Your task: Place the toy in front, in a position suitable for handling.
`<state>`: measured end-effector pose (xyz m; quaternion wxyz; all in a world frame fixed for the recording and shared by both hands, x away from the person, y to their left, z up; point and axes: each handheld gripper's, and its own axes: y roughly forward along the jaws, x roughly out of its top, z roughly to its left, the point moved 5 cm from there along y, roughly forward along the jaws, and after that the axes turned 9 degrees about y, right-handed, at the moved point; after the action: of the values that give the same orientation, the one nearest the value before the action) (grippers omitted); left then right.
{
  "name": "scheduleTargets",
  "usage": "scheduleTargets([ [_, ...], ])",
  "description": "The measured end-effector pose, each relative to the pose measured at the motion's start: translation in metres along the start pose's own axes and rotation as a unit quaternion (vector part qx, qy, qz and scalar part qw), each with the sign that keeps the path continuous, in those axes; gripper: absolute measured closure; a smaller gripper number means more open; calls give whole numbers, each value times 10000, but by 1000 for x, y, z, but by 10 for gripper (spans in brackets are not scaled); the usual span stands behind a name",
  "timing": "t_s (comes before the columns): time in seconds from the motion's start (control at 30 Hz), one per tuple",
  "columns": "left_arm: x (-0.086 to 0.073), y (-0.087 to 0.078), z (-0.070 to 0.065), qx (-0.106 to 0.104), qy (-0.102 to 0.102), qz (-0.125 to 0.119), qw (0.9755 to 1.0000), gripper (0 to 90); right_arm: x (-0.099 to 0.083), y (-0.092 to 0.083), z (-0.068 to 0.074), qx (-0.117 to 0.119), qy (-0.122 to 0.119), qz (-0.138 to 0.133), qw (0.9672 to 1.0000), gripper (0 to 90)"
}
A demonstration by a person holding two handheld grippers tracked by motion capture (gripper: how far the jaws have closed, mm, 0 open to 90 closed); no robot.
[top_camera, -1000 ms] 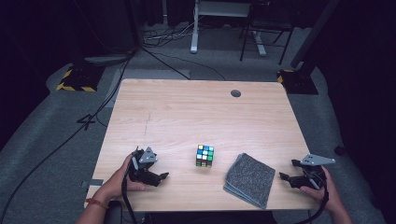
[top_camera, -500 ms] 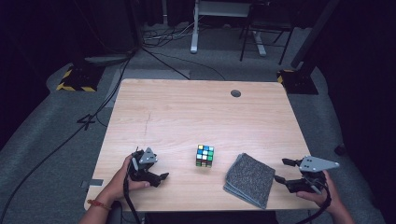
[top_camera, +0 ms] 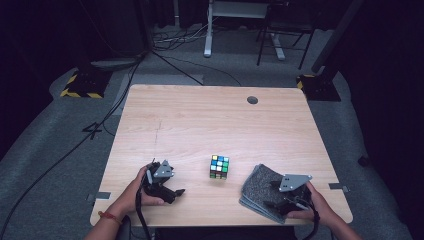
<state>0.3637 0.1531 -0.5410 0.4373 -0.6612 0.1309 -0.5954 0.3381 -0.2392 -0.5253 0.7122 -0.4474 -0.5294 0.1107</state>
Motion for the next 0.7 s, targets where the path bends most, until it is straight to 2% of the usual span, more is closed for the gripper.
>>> scheduleTargets([
  [0.2,3,3,1,-44,65,-3,10000,85,-3,2,-12,178,227,-79,9996,258],
  [0.27,6,6,2,-77,96,-10,9999,84,-3,3,-16,142,253,-112,9995,258],
  [0.33,11,10,4,-132,165,-24,9998,83,-3,3,-27,-6,403,-177,9990,258],
  [0.37,11,10,4,-132,165,-24,9998,83,-3,3,-27,-6,403,-177,9990,258],
  [0.4,12,12,5,-162,187,-22,9997,83,-4,2,-39,-102,560,-308,9979,258],
  [0.43,14,13,5,-186,199,-31,9996,83,-4,2,-39,-102,560,-308,9979,258],
  [0.53,20,20,8,-263,265,-48,9993,82,-4,2,-55,-234,727,-390,9963,258],
  [0.7,31,30,13,-349,373,-59,9987,80,0,6,-63,-280,780,-380,9958,257],
])
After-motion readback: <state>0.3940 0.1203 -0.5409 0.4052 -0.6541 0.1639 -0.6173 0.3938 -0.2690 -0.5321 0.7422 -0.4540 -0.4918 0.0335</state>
